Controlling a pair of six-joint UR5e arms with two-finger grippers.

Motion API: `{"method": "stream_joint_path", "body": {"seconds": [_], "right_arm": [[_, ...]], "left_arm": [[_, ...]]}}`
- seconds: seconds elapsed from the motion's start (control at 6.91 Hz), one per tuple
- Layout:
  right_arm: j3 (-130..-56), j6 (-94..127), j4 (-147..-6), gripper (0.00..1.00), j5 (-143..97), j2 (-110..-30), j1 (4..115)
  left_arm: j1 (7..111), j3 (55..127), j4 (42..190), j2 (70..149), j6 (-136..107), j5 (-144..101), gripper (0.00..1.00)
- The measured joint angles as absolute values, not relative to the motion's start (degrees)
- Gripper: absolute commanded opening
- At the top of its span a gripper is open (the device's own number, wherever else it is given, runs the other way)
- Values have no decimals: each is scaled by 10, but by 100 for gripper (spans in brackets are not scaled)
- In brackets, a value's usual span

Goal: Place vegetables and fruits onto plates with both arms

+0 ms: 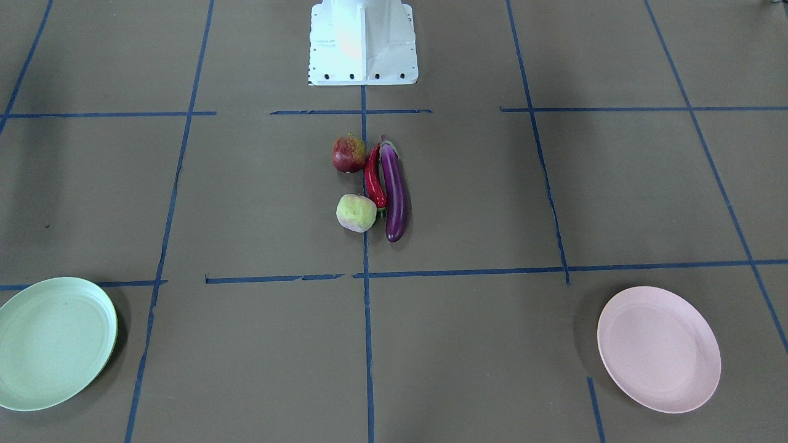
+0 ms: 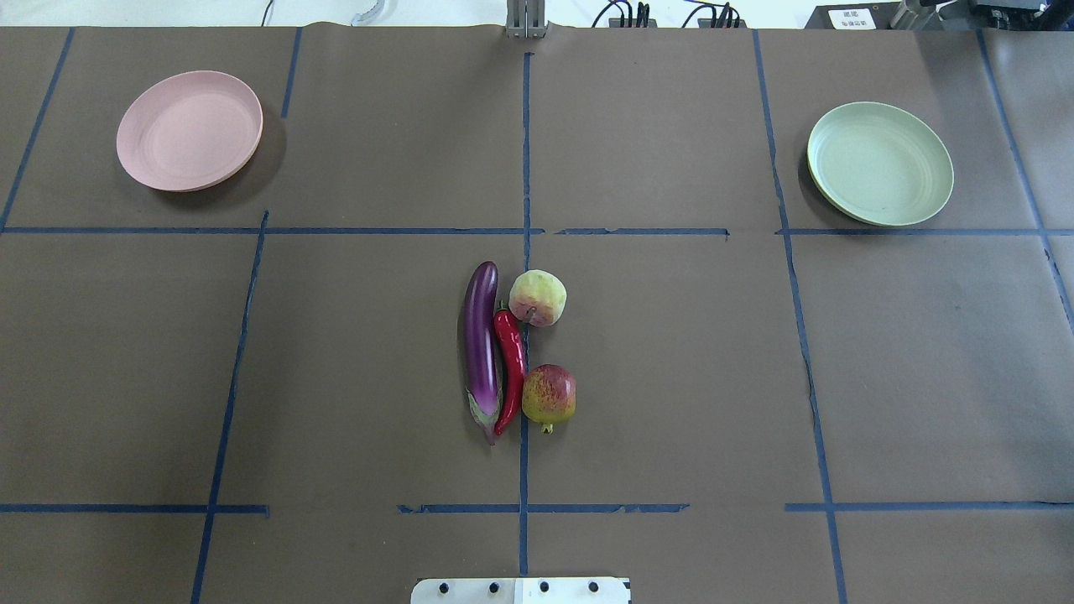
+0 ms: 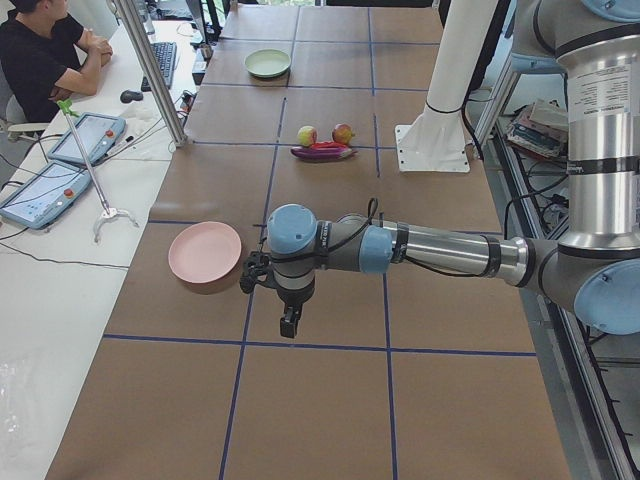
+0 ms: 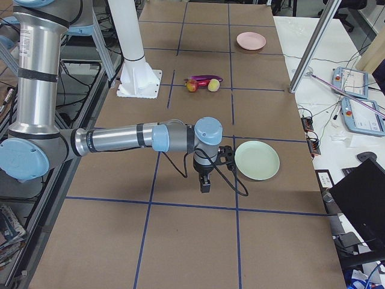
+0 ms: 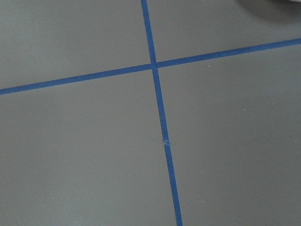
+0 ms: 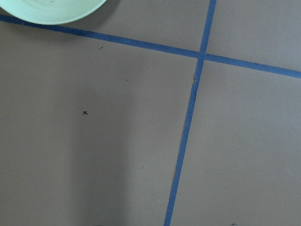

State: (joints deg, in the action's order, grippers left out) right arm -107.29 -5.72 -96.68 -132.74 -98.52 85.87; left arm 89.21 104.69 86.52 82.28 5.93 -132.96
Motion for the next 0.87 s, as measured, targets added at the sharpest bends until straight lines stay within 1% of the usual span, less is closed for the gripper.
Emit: {"method": "stream_joint_path", "body": {"seconds": [0.87], "right_arm": [[-1073,-55,-968,100,-1326,-987,859]], "left_arm": [[891,1062,873,818,58,-1331,100]]}}
